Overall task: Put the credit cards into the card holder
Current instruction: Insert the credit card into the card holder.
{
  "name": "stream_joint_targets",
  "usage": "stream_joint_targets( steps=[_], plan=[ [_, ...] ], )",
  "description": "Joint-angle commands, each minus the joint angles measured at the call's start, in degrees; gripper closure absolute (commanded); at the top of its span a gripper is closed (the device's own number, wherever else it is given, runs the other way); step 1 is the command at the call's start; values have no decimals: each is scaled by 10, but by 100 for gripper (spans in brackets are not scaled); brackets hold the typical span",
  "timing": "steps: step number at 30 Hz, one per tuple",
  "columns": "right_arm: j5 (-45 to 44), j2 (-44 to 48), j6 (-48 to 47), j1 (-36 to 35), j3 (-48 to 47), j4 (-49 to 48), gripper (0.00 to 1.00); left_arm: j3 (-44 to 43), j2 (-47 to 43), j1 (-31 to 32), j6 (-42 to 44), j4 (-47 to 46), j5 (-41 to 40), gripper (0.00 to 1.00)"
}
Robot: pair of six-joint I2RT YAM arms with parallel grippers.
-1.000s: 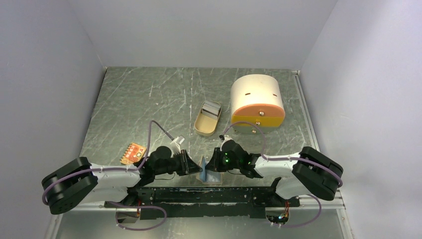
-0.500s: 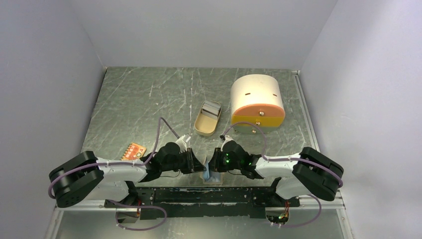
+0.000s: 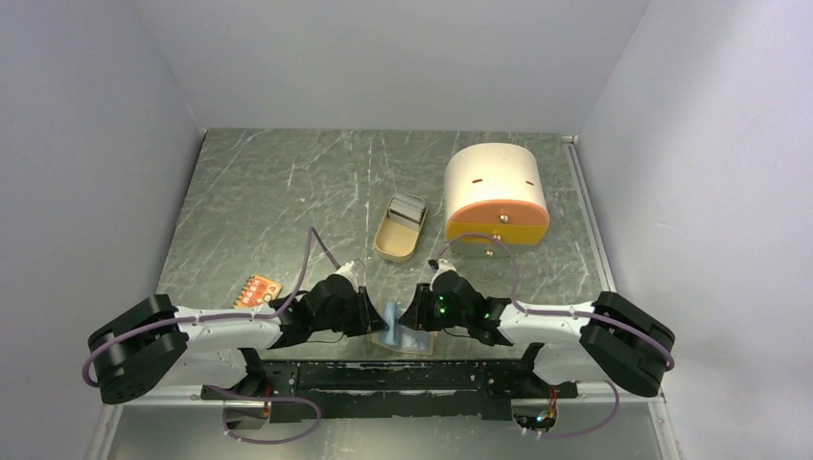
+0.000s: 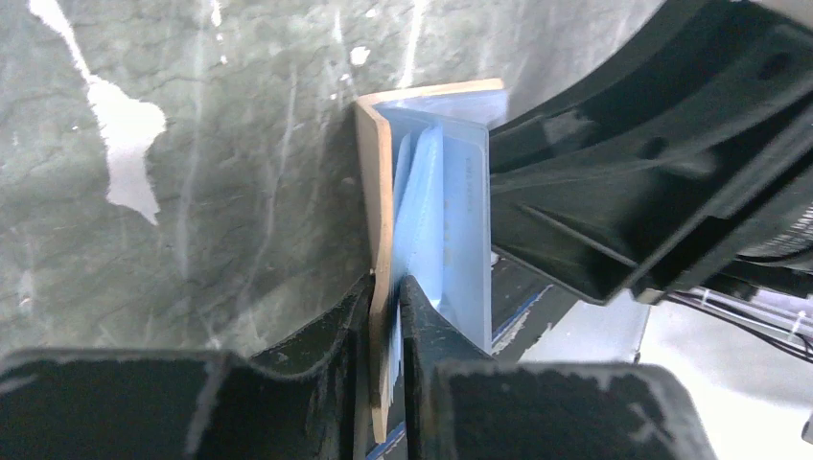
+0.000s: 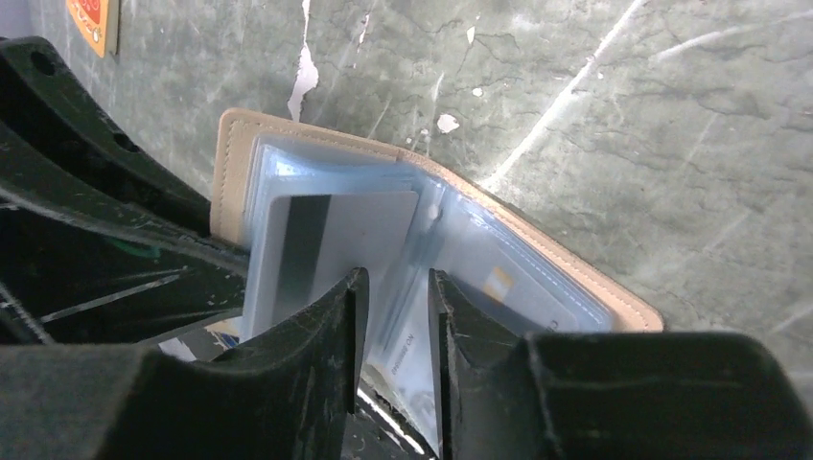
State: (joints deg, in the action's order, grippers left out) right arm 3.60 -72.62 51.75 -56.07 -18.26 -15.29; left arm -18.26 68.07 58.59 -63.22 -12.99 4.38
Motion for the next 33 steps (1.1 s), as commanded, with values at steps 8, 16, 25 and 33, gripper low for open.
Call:
stream_joint_targets(
  steps=[8, 16, 25, 33],
  plan=[
    [-49, 119, 11, -3, -3, 100, 59, -27, 30, 13, 16, 34, -23, 80],
    [-43, 115, 19, -21, -24, 100, 53, -43, 47, 15, 23, 21, -11, 78],
    [-100, 107, 7, -49, -74, 190, 42, -46, 47, 17, 24, 24, -14, 79],
    [-125, 86, -4, -55, -93, 225, 42, -50, 55, 18, 25, 24, -12, 80]
  ],
)
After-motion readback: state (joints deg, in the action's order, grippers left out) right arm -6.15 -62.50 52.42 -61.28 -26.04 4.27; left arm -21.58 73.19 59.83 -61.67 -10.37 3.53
